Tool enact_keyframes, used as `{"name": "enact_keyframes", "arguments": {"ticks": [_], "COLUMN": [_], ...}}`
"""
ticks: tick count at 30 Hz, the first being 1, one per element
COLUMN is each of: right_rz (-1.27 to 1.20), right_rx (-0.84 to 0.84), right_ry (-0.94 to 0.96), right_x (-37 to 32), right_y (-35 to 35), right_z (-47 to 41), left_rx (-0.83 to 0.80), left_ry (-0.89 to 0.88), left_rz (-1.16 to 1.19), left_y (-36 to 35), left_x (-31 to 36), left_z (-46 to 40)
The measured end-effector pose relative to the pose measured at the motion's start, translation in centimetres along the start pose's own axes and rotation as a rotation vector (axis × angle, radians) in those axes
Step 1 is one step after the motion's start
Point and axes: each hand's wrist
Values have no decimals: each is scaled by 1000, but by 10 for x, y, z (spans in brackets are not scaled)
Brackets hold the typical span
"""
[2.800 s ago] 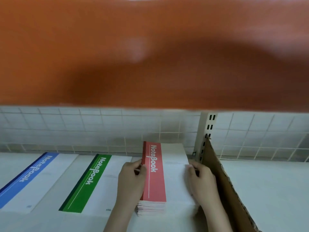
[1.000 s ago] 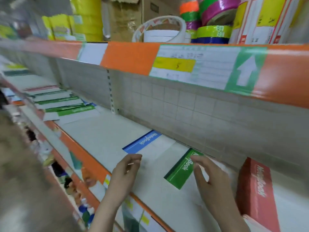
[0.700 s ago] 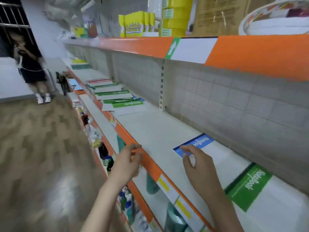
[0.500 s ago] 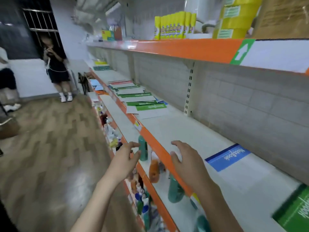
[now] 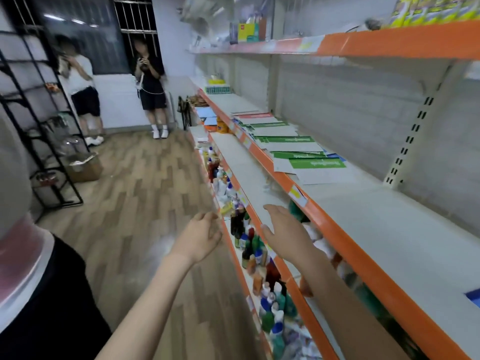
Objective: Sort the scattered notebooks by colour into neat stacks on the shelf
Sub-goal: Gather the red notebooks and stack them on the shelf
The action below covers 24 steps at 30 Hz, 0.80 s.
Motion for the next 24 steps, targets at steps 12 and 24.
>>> {"name": "enact_keyframes", "arguments": {"ticks": [12, 24], "right_rz": [14, 41], "right_rx": [-54, -8], "right_ry": [31, 16], "right_x": [-51, -72], "right_y": [-44, -43], "right_z": [-126, -296], "left_rx": [1, -31], "left_ry": [-15, -80], "left_rz": [-21, -84], "left_y": [5, 11], "left_x": [-95, -161], "left_z": [-85, -258]}}
Point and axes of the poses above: each hand's wrist, its own z-axis away from the middle knuckle, its own y-axis out of the back of the hand, x = y × z, and after that the axes turned 15 degrees about -y, right-handed
